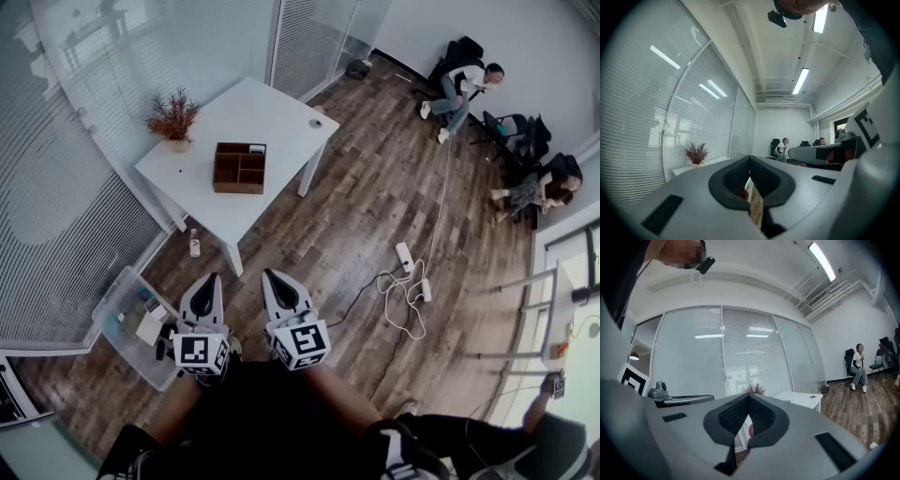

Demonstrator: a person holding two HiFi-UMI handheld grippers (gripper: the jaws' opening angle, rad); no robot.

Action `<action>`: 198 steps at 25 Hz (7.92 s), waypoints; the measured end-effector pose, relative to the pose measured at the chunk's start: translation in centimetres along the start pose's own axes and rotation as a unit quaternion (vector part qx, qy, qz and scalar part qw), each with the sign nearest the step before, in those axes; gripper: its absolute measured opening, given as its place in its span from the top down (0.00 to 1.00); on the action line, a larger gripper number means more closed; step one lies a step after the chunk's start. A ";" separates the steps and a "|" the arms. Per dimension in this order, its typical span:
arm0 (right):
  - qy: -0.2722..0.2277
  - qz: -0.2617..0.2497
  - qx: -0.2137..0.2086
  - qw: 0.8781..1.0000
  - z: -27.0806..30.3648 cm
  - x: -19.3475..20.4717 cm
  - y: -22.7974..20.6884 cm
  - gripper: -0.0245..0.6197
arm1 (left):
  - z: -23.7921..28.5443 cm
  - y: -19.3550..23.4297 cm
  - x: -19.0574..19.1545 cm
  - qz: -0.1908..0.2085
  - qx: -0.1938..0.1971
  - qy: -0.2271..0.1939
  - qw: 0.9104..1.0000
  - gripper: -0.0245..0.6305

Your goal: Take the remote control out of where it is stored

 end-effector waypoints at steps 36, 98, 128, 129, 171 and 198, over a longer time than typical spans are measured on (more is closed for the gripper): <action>0.007 -0.010 0.035 0.999 1.1 0.3 5.0 0.96 | -2.9 5.4 -1.2 -0.019 0.013 -0.001 1.000 0.95; 0.000 -0.008 0.071 0.997 17.4 0.6 -4.9 0.96 | 16.3 11.5 -3.7 -0.017 0.041 0.024 0.999 0.95; -0.003 0.001 0.064 0.998 26.5 1.0 -14.7 0.96 | 28.5 12.8 -5.1 -0.026 0.018 0.017 0.999 0.95; -0.003 0.003 0.060 0.998 26.7 1.2 -15.2 0.96 | 28.8 12.6 -5.0 -0.027 0.014 0.017 0.999 0.95; 0.134 0.018 0.055 0.989 42.0 14.3 -22.8 0.96 | 43.5 21.4 1.5 -0.068 0.033 0.118 0.990 0.95; 0.209 -0.076 -0.159 0.962 47.3 22.5 -24.1 0.71 | 45.4 24.1 6.2 -0.094 0.023 0.162 0.982 0.95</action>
Point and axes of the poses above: the fingertips, and each gripper's own axes: z forward along the fingers, y to its left, x out of its underside, the point moved 2 cm from there along -z, backward along the fingers, and after that the axes turned 14 degrees about -z, right-handed, at the moved point
